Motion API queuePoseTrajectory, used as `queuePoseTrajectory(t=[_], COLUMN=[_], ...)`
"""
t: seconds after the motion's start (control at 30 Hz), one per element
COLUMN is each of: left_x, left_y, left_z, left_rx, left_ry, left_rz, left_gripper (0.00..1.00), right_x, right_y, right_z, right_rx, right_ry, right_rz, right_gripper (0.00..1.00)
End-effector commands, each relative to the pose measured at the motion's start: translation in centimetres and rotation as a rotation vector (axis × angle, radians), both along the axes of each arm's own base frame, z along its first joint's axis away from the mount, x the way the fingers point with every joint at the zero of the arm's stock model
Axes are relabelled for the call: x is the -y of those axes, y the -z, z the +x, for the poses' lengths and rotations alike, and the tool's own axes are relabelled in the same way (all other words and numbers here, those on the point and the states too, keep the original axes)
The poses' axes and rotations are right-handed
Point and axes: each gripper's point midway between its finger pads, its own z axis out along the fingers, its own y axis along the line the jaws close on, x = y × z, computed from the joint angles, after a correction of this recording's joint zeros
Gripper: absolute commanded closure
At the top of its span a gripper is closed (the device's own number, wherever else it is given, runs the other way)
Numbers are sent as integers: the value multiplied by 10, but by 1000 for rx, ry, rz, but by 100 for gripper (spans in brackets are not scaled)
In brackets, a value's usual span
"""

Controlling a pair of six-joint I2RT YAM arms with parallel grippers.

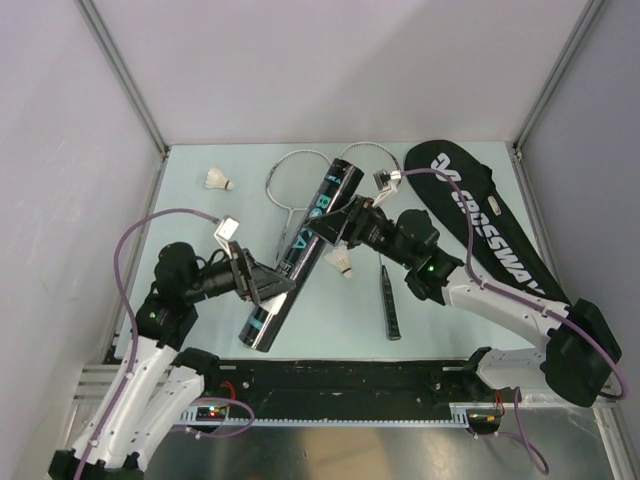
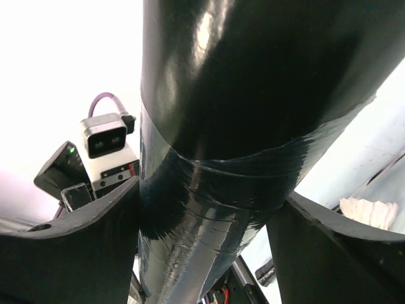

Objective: Pack up the badminton gear

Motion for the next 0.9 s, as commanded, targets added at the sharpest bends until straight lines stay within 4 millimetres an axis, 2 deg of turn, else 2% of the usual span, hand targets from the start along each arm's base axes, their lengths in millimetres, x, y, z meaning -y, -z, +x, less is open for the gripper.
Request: queuePoseTrajectory(t=[0.0, 0.1, 0.2, 0.27, 0.37, 0.43, 0.47, 0.53, 0.63, 0.73, 0.87], left_x=[16, 30, 38, 40, 40, 40, 39, 38, 35, 31, 26], left_y=[-28, -23, -16, -13, -9, -7, -7, -6, -6, -6, -1], left_z=[-2, -5, -3, -2, -2, -4, -4, -6, -9, -11, -9], left_rx=[141, 135, 118, 112, 106, 106, 114, 128, 173, 221, 249], left_ry=[106, 174, 193, 197, 197, 202, 205, 209, 211, 213, 220], left_rz=[12, 38, 60, 67, 73, 74, 75, 78, 86, 119, 190], left_gripper=[2, 1, 4, 11, 29, 42, 47, 54, 58, 59, 59], right_x=[8, 10, 12, 13, 15, 19, 21, 33, 61, 96, 137], right_y=[-51, -53, -51, -47, -38, -32, -28, -25, -23, -21, -22], right_z=[-18, -19, -22, -25, -29, -34, -37, -40, -44, -45, -55], right_rx=[105, 104, 99, 97, 84, 84, 85, 97, 112, 125, 138], right_ry=[-26, -22, -23, -26, -36, -50, -57, -56, -23, 32, 80], right_rz=[115, 124, 116, 100, 62, 30, 6, -35, -106, -165, -226], right_gripper=[53, 55, 56, 56, 51, 41, 32, 17, 4, 1, 2])
